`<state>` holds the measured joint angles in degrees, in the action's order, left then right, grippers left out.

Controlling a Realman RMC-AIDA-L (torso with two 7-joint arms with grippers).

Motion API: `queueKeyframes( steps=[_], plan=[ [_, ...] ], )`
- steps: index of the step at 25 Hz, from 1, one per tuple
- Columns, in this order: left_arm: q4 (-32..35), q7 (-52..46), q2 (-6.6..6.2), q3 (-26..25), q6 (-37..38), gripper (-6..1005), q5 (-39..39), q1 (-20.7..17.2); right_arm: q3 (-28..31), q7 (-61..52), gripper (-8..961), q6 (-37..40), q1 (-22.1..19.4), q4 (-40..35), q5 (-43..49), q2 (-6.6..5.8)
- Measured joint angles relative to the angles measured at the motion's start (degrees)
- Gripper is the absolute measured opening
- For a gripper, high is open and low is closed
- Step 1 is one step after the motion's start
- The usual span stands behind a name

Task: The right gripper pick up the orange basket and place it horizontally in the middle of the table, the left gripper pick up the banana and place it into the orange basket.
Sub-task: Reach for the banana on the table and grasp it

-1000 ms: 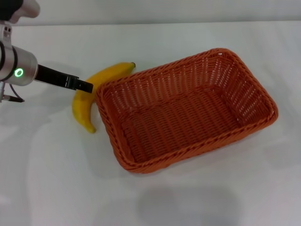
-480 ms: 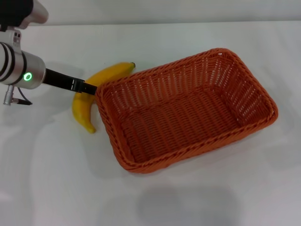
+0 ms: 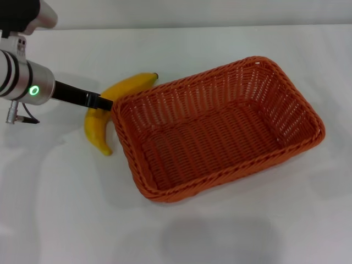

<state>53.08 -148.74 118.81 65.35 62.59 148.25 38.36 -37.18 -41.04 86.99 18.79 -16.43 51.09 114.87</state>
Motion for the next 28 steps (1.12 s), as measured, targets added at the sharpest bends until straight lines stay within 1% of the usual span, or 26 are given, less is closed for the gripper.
queueKeyframes(
  steps=[2, 6, 12, 19, 25, 28],
  plan=[
    [0.00, -0.42, 0.01, -0.03, 0.00, 760, -0.07, -0.13, 0.02, 0.00, 855, 0.19, -0.03, 0.00, -0.09, 0.00],
    [0.00, -1.90, 0.02, -0.03, 0.01, 563, 0.05, -0.19, 0.17, 0.00, 855, 0.37, -0.07, 0.00, -0.15, 0.00],
    [0.17, -3.00, 0.02, -0.01, 0.10, 492, 0.14, -0.51, 0.40, -0.57, 855, 0.56, -0.30, 0.00, -0.26, 0.00],
    [0.24, -3.65, 0.00, -0.03, 0.19, 488, 0.28, -0.65, 0.60, -0.62, 855, 1.34, -0.68, 0.00, -0.29, 0.00],
    [0.58, -4.37, -0.45, -0.08, 1.48, 485, 0.28, -0.67, 0.62, -0.62, 855, 1.35, -0.90, 0.00, -0.29, 0.00],
    [1.84, -4.55, -0.39, -0.53, 2.01, 484, 0.55, -1.15, 0.68, -0.62, 855, 1.39, -0.97, 0.00, -0.30, 0.00]
  ],
)
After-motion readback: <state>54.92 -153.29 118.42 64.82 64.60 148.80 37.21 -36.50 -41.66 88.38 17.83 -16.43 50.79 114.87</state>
